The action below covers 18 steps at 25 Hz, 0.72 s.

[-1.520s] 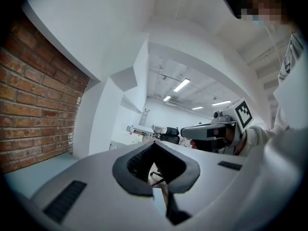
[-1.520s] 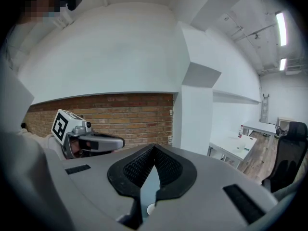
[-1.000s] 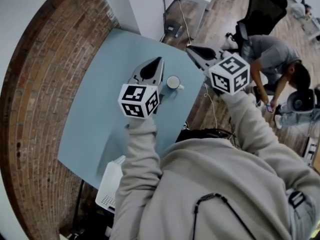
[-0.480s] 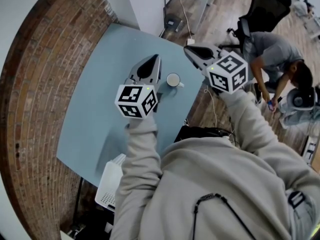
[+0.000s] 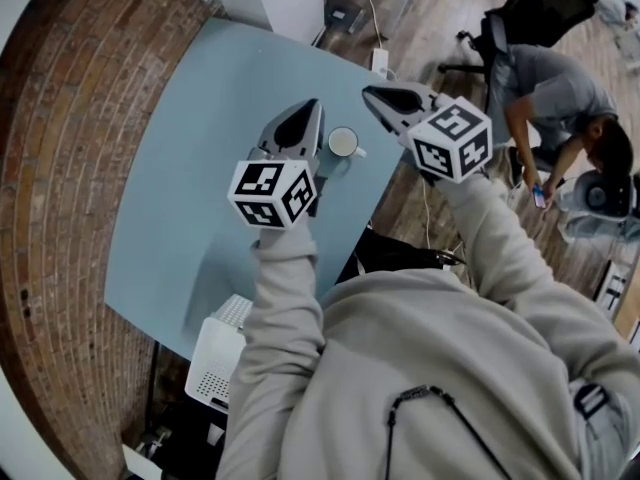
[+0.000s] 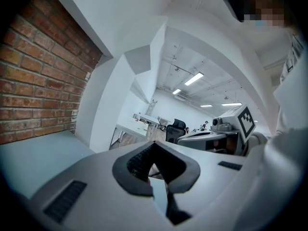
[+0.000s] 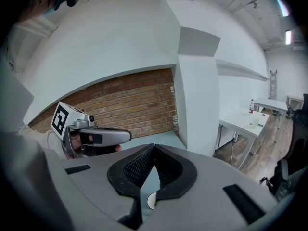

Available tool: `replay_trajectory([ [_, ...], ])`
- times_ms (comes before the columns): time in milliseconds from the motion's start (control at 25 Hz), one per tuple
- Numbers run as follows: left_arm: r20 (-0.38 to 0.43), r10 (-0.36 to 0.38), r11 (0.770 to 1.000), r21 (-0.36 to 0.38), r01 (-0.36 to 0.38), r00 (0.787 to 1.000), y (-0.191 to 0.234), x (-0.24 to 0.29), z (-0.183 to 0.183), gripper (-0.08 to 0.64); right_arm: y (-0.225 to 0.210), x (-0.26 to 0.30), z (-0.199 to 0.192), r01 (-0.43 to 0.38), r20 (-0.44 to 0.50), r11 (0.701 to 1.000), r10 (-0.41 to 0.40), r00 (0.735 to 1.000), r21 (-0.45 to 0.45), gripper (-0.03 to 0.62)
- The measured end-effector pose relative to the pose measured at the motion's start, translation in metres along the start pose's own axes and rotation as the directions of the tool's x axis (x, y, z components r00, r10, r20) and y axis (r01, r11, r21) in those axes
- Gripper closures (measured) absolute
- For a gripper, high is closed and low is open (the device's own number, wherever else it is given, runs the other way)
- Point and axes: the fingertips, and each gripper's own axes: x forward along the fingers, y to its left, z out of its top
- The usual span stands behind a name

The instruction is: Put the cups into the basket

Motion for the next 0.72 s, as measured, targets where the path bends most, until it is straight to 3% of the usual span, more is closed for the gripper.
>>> replay_trajectory([
  [720,-0.114,0.067,0.99,-0.119,-0.08,0.991,0.043,0.029,-0.095,0.564,-0.027,0.045,-0.099,-0.016,-0.164,0.994,0.034,0.986,0.11,0.581],
])
